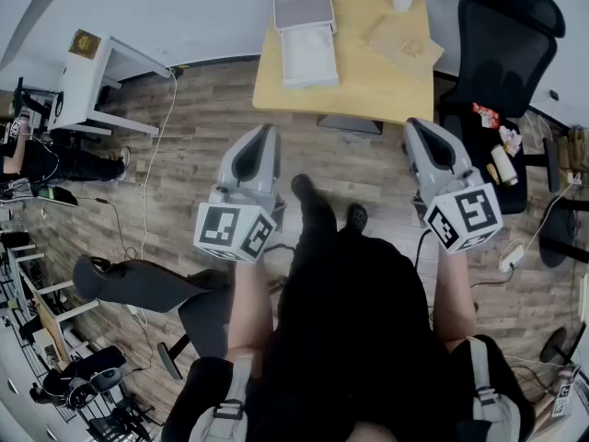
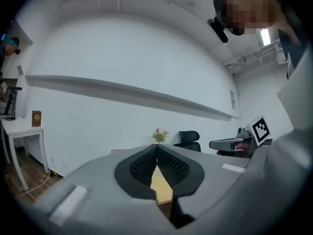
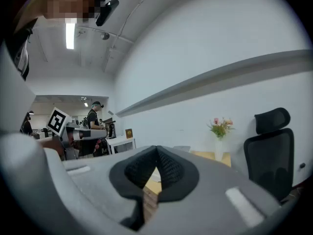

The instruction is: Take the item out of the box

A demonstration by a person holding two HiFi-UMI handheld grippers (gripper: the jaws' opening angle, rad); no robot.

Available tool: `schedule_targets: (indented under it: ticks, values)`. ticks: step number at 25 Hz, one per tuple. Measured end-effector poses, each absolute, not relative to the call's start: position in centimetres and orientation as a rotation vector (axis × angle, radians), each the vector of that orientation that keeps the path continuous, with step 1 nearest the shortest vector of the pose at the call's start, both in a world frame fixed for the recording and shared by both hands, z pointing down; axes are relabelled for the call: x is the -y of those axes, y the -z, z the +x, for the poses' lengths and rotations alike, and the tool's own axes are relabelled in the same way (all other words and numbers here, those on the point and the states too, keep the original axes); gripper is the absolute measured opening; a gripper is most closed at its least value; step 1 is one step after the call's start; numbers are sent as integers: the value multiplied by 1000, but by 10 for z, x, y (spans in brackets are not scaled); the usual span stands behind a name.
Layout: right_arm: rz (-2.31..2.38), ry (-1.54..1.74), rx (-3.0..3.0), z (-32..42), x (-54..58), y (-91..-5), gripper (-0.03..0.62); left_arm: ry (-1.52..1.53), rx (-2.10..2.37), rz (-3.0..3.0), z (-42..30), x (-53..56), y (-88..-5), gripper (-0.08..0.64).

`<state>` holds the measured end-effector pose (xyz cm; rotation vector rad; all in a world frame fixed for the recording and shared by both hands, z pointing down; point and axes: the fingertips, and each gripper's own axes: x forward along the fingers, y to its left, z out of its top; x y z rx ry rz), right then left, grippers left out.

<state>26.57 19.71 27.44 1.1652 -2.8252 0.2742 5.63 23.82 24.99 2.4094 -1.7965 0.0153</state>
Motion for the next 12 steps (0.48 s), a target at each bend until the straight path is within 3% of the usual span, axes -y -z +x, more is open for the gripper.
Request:
schedule_targets:
  ticks: [12]
  values:
    - [1229,-387,2873,259,-183,-273,3,-27,1788,2410,41,-223,-256,9]
